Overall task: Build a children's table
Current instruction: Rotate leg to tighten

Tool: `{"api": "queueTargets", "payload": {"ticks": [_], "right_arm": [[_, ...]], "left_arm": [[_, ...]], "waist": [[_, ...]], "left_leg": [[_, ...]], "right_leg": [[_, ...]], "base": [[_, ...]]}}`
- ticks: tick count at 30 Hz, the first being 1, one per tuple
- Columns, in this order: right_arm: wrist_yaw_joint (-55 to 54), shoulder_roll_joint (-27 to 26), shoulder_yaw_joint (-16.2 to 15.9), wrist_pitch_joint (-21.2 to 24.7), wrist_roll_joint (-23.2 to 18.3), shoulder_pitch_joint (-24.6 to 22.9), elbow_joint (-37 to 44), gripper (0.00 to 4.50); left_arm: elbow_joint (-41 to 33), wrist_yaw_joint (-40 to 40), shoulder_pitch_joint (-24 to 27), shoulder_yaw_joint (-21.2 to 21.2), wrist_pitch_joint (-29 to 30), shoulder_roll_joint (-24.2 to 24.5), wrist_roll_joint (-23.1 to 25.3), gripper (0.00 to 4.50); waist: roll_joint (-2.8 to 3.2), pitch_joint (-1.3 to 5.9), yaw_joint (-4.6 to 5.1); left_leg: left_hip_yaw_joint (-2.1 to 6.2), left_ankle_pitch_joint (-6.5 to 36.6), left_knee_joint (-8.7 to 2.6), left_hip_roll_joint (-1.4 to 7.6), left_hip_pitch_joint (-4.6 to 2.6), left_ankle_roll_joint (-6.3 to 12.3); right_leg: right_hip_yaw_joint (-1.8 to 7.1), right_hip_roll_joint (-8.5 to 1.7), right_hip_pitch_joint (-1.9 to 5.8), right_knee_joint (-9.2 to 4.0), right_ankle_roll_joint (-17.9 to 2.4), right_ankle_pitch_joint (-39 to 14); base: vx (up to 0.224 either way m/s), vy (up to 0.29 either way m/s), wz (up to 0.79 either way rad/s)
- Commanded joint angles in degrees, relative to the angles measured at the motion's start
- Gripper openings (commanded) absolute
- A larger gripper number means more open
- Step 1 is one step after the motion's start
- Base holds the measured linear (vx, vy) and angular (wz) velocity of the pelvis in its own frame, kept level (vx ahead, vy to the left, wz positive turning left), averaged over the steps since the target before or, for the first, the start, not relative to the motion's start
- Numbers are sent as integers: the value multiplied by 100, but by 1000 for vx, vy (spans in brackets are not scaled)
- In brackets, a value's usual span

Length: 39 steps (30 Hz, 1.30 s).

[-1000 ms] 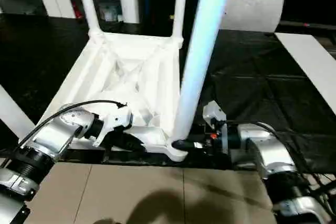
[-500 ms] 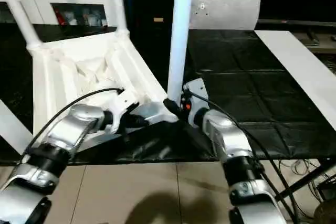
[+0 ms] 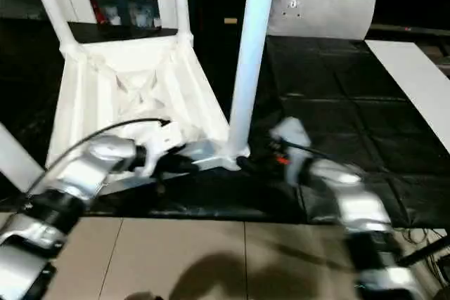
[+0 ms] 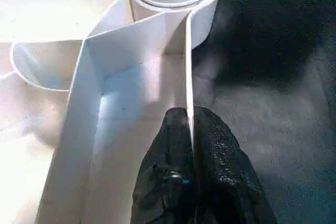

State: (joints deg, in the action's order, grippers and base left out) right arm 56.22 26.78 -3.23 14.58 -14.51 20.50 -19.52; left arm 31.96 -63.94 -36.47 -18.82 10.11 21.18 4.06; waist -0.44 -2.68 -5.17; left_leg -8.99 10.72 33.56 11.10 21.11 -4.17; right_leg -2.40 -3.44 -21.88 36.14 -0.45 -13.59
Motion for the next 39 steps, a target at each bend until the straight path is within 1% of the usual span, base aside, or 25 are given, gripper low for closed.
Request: {"api": "queueTargets", "payload": {"ticks": [1,2,3,4,5,7,8,9,10,12,14,15,18,19,20,22,24,26,27,30,32,33,36,38,39], "right_arm": [[690,207,56,-68,-253,16,183,404],[795,240,60,-50,-291,16,192,404],[795,240,60,-50,-291,16,192,387],[1176,387,-55,-73,-345,-2,233,376],[1324,447,-114,-89,-355,-6,238,368],[1470,503,-172,-124,-363,4,220,356],[1568,533,-209,-150,-367,19,196,342],[1733,549,-272,-188,-363,62,146,331],[1755,550,-281,-195,-361,69,138,324],[2004,531,-358,-217,-348,156,47,310],[2122,502,-395,-157,-373,193,32,286],[2194,497,-428,-135,-391,205,31,279],[2391,474,-564,-88,-435,230,39,266],[2409,457,-584,-85,-436,241,22,249],[2416,436,-599,-95,-430,250,0,249],[2436,406,-613,-121,-417,264,-39,227],[2490,378,-636,-125,-419,270,-60,218],[2560,362,-661,-100,-428,267,-65,199],[2627,341,-671,-75,-439,264,-73,199],[2645,297,-674,-66,-474,258,-89,177],[2647,263,-688,-69,-487,257,-100,169],[2646,247,-703,-76,-485,251,-103,156],[2647,217,-720,-84,-475,236,-108,138],[2553,173,-709,-134,-397,223,-142,138],[2465,132,-656,-28,-414,246,-187,138]], "left_arm": [[17,-693,105,-351,-343,142,32,0],[16,-789,108,-378,-409,165,15,0],[16,-789,108,-378,-409,165,15,0],[-57,-1133,143,-475,-549,236,-60,0],[-81,-1270,152,-531,-605,271,-74,0],[-77,-1403,149,-587,-696,301,-78,0],[-66,-1497,143,-621,-766,319,-78,0],[-100,-1689,145,-661,-837,337,-121,0],[-107,-1717,145,-666,-846,340,-128,0],[-198,-1992,145,-684,-889,343,-222,0],[-247,-2080,138,-685,-874,337,-266,0],[-259,-2117,131,-689,-872,334,-281,0],[-274,-2188,101,-714,-892,310,-300,0],[-279,-2199,95,-718,-887,300,-306,0],[-286,-2206,92,-722,-881,291,-310,0],[-285,-2221,86,-733,-890,286,-324,0],[-286,-2239,86,-733,-895,280,-330,0],[-288,-2255,90,-727,-896,276,-328,0],[-294,-2274,97,-717,-889,272,-325,0],[-296,-2287,111,-713,-876,275,-328,0],[-292,-2289,118,-713,-873,280,-326,0],[-292,-2288,119,-712,-869,281,-325,0],[-296,-2287,124,-702,-851,278,-331,0],[-296,-2284,132,-681,-825,271,-340,0],[-287,-2276,133,-678,-830,273,-326,0]], "waist": [[-44,337,-19],[-48,344,-19],[-38,345,-21],[-32,345,-40],[-36,349,-42],[-20,353,-101],[-18,348,-117],[-21,348,-159],[-24,348,-196],[-24,345,-223],[-26,346,-254],[-31,348,-262],[-39,352,-267],[-59,353,-266],[-45,361,-275],[-44,371,-277],[-42,374,-283],[-44,369,-282],[-49,372,-280],[-35,368,-280],[-50,371,-276],[-49,370,-276],[-46,368,-273],[-41,369,-271],[-44,370,-269]], "left_leg": [[1,527,-334,178,-27,450],[1,506,-327,181,-25,478],[-6,447,-322,188,-27,511],[-11,431,-313,194,-37,535],[-17,425,-310,199,-34,551],[-27,393,-302,230,-61,588],[-26,387,-306,237,-60,578],[-39,437,-299,241,-78,569],[-38,452,-308,249,-77,545],[-46,523,-314,257,-79,499],[-53,548,-312,257,-88,475],[-54,547,-312,255,-80,473],[-56,515,-305,240,-71,475],[-56,492,-306,244,-74,482],[-56,446,-300,246,-76,493],[-57,337,-287,241,-69,526],[-55,299,-283,236,-63,541],[-53,352,-288,235,-59,527],[-54,367,-286,232,-61,524],[-52,391,-290,238,-65,505],[-55,387,-290,236,-65,494],[-55,370,-288,233,-61,496],[-57,411,-291,234,-65,471],[-55,401,-293,236,-63,460],[-58,381,-289,233,-65,456]], "right_leg": [[240,-422,347,-374,-1426,682],[235,-427,352,-366,-1438,701],[231,-426,337,-356,-1471,751],[219,-422,322,-353,-1521,757],[219,-421,328,-349,-1539,771],[215,-425,295,-336,-1604,786],[215,-428,291,-331,-1614,774],[217,-430,271,-335,-1636,726],[214,-439,273,-329,-1633,653],[215,-447,267,-330,-1623,531],[217,-448,258,-330,-1607,487],[221,-458,267,-330,-1591,473],[220,-456,272,-331,-1546,454],[220,-457,272,-332,-1538,457],[220,-459,268,-322,-1544,497],[215,-447,265,-302,-1567,663],[213,-448,268,-296,-1565,733],[209,-451,273,-305,-1554,647],[209,-447,275,-305,-1552,614],[207,-447,269,-310,-1552,558],[207,-444,273,-308,-1557,570],[208,-444,274,-305,-1553,579],[209,-446,273,-317,-1545,489],[209,-445,273,-314,-1544,499],[210,-440,273,-311,-1546,532]], "base": [[0,0,0],[0,0,0],[0,0,0],[0,0,0],[0,0,0],[0,0,0],[0,0,0],[0,0,0],[0,0,0],[0,0,0],[0,0,0],[0,0,0],[0,0,0],[0,0,0],[0,0,0],[0,0,0],[0,0,0],[0,0,0],[0,0,0],[0,0,0],[0,0,0],[0,0,0],[0,0,0],[0,0,0],[0,0,0]]}}
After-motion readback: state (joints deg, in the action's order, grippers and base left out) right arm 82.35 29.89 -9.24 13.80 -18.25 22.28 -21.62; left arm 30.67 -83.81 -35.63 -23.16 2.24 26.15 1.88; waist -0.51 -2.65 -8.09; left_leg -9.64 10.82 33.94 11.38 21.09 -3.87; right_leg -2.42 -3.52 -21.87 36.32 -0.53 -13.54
